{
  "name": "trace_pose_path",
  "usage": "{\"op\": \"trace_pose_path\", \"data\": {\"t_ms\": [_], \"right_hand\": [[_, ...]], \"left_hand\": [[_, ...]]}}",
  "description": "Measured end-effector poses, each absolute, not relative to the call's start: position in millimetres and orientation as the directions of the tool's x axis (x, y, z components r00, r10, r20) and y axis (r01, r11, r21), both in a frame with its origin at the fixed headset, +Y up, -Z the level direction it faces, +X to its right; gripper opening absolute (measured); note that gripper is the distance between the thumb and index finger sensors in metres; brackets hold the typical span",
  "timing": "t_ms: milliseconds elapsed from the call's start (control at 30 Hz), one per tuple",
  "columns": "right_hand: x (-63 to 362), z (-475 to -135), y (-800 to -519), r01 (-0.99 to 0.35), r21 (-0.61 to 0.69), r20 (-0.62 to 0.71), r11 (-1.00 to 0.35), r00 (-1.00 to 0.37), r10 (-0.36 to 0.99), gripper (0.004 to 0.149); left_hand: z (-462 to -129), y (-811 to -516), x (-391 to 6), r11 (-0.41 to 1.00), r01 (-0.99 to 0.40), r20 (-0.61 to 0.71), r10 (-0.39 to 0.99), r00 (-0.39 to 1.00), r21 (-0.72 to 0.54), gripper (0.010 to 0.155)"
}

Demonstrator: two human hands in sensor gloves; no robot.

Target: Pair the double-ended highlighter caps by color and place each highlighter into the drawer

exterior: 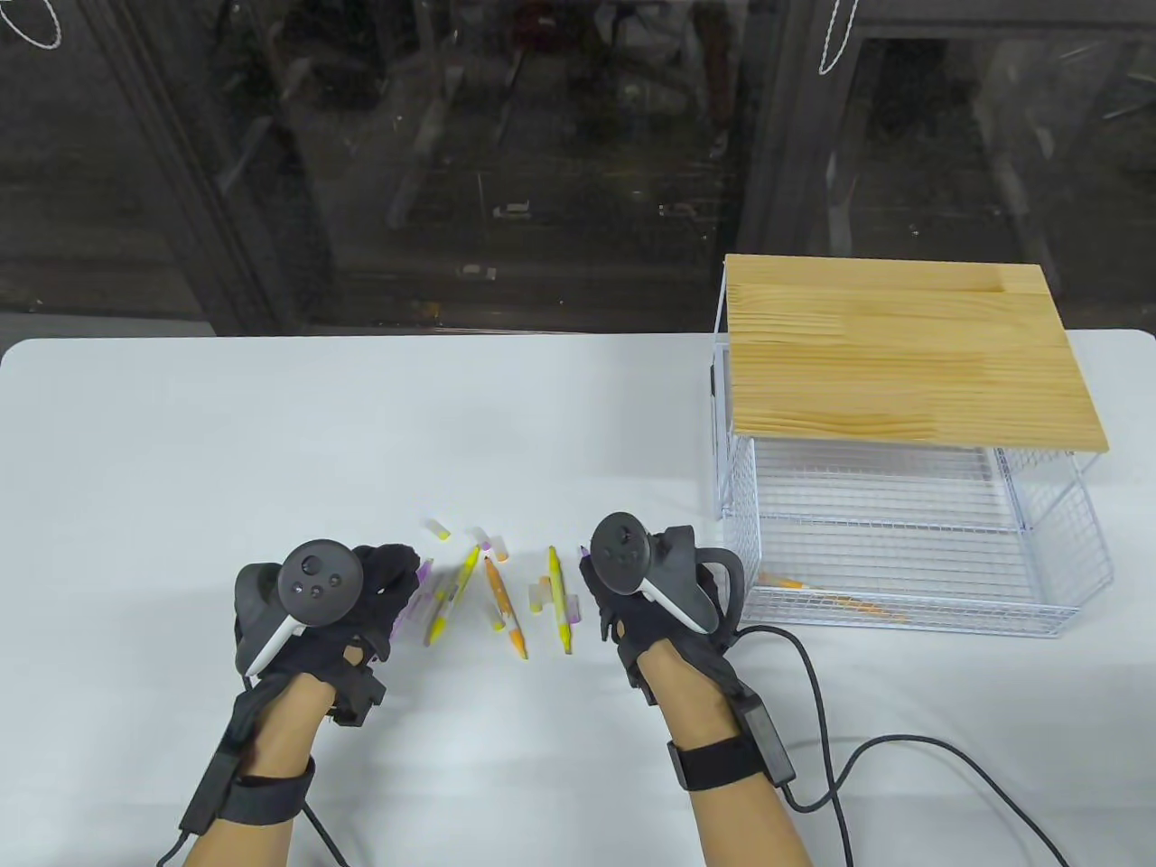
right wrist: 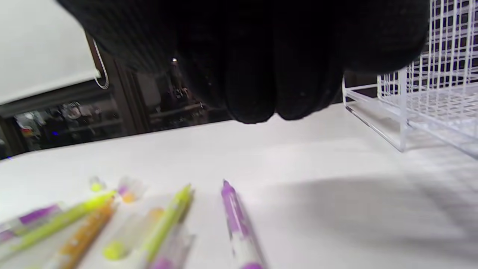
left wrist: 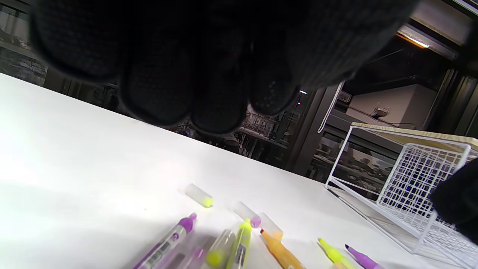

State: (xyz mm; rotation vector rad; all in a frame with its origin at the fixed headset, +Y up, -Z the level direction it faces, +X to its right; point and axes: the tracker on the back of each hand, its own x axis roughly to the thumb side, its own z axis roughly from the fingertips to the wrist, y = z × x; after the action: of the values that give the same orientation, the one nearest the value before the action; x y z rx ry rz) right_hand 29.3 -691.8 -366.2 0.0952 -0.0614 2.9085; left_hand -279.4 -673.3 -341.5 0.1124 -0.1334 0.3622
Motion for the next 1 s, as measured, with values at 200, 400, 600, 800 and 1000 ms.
{"op": "trace_pose_path", "data": {"t_ms": [200, 400, 600, 800, 1000], "right_hand": [[26.2, -373.3, -717.6, -0.103, 0.013, 0.040, -0.995, -0.994, 0.104, 0.044], [22.2, -375.1, -733.2, -0.027, 0.033, 0.014, -0.999, -1.000, 0.028, 0.042], [20.0, -374.4, -738.1, 0.025, 0.048, 0.000, -0.999, -1.000, -0.026, 0.040], [19.9, -374.8, -741.6, 0.079, 0.056, -0.009, -0.995, -0.997, -0.079, 0.038], [20.6, -375.4, -742.8, 0.119, 0.031, -0.026, -0.992, -0.992, -0.120, 0.040]], "left_hand": [[-342.4, -673.6, -281.5, 0.932, -0.354, 0.136, 0.342, 0.930, 0.079, 0.046], [-344.6, -676.8, -284.1, 0.935, -0.349, 0.117, 0.340, 0.933, 0.061, 0.047], [-345.2, -677.0, -286.1, 0.935, -0.351, 0.102, 0.344, 0.934, 0.059, 0.047], [-345.0, -676.7, -286.2, 0.938, -0.341, 0.095, 0.335, 0.937, 0.054, 0.046], [-344.9, -675.9, -287.9, 0.937, -0.345, 0.087, 0.340, 0.936, 0.054, 0.046]]}}
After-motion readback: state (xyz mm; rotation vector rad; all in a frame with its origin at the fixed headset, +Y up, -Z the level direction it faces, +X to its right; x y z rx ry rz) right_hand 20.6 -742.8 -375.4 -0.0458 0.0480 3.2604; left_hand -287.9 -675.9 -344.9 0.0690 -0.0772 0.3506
